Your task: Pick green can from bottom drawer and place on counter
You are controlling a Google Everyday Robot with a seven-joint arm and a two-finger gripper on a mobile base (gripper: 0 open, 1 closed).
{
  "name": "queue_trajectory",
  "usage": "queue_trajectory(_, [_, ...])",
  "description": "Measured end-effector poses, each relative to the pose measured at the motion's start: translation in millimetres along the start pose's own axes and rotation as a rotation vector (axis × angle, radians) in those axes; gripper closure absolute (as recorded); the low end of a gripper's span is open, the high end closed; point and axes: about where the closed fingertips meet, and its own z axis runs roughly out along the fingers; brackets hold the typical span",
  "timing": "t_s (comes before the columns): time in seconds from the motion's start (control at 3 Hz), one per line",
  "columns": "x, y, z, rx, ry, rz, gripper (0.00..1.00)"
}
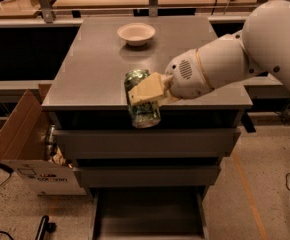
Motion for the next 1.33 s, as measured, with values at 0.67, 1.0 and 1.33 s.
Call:
queue_trajectory(0.67, [42.4, 66.8, -22.3, -0.111, 0.058, 0.269, 1.00])
queue_trajectory(1.0, [52.1, 100.7, -18.0, -0.138, 0.070, 0.368, 1.00])
queue_trajectory(1.33, [62.4, 122.1, -14.8, -0.186, 0.079, 0.429, 1.00])
